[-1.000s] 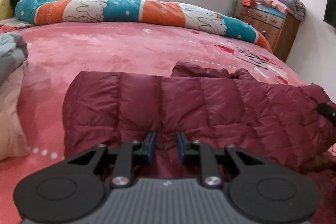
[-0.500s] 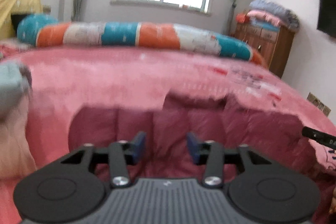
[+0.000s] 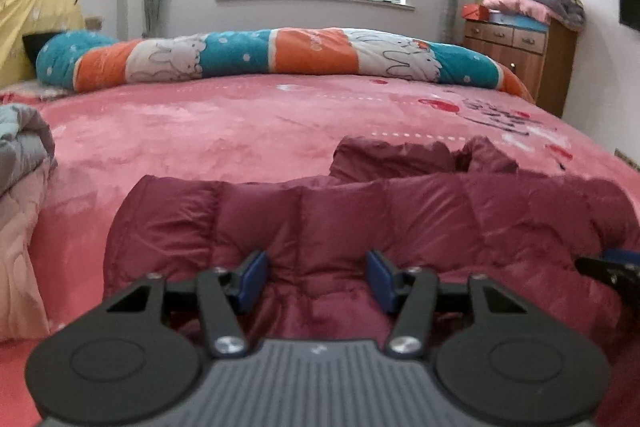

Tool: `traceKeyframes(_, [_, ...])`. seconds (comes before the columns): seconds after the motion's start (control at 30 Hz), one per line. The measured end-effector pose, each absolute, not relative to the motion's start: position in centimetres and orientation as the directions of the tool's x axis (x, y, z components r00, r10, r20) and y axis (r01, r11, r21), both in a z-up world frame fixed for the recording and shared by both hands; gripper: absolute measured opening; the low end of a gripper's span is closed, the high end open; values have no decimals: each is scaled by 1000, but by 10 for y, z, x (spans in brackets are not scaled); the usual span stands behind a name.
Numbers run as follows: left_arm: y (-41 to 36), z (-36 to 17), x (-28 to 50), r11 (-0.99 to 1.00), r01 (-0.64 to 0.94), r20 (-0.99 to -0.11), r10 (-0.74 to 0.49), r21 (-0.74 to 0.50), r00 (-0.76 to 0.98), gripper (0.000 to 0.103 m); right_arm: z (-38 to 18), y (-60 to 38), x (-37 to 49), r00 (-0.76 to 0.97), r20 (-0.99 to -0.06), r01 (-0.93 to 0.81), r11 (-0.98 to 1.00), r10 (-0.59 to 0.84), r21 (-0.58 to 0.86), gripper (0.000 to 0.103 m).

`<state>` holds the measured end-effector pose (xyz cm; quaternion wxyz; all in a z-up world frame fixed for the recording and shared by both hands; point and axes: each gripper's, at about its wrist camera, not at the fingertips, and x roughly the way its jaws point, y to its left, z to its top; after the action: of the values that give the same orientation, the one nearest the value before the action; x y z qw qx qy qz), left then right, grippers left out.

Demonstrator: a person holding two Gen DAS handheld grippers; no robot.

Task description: Fold large clothes

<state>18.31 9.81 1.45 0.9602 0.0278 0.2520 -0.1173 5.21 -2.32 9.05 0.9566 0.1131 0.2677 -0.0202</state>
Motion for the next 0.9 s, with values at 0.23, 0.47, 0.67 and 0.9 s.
traceKeyframes(0.23, [103, -5, 187, 970, 241, -476, -225, -28, 850, 58, 81, -24, 71, 816, -577, 112, 983, -7, 147, 91])
traceKeyframes(0.47, [100, 2, 192, 970, 243, -508, -213, -9, 834, 59, 75, -24, 58, 841, -541, 88, 981, 21, 174, 99])
traceKeyframes(0.67, [113, 42, 154, 969, 228, -525, -245, -99, 815, 71, 101, -39, 14, 866, -498, 94, 959, 54, 266, 103])
traceKeyframes(0.9, [132, 68, 68, 956, 257, -507, -295, -144, 810, 77, 130, -42, -59, 885, -463, 169, 957, -41, 238, 103])
